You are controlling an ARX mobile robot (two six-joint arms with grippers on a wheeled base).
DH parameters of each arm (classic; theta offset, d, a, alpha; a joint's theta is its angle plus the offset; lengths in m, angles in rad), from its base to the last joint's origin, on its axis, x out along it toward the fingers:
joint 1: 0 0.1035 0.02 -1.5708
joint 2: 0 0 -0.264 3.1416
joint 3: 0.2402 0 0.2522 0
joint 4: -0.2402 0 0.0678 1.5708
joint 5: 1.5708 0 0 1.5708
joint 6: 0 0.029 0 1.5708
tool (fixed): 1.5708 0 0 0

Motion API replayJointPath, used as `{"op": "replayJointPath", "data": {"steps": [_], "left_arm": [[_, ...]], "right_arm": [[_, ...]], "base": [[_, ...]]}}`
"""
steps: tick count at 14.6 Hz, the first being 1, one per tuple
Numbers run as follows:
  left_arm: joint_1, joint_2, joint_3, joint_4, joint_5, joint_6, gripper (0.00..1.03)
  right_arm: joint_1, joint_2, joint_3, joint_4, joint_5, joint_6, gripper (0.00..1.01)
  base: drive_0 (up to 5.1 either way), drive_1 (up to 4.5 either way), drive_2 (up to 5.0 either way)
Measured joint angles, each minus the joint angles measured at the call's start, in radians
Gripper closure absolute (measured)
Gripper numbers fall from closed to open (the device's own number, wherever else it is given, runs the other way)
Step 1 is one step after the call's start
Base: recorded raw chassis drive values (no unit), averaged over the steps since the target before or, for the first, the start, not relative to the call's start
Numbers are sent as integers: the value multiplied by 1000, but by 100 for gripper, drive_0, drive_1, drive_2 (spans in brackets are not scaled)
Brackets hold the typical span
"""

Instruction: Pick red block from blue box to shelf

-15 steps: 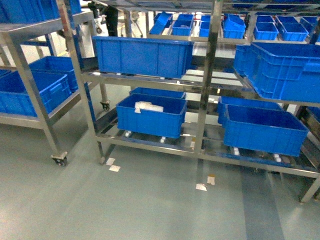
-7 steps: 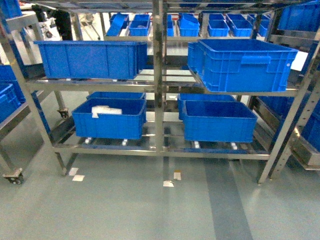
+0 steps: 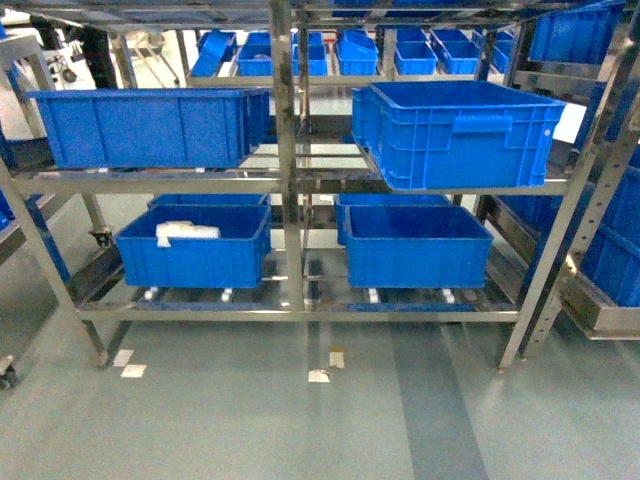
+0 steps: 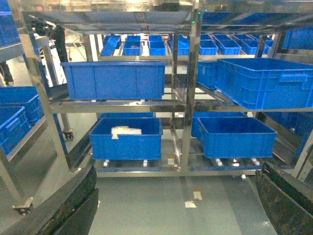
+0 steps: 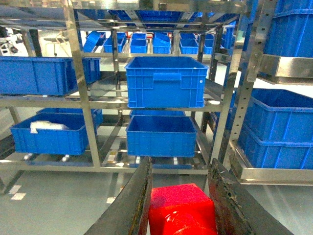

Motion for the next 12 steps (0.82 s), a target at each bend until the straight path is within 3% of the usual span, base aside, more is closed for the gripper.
{"op": "replayJointPath", "data": {"steps": [1, 12], "left_arm": [[0, 0, 0, -4, -2, 0, 5], [0, 0, 0, -3, 0, 0, 5]], "right_arm": [[0, 0, 0, 2, 0, 0, 73], [0, 0, 0, -3, 0, 0, 73]], "base": [[0, 0, 0], [11, 415, -394]]}}
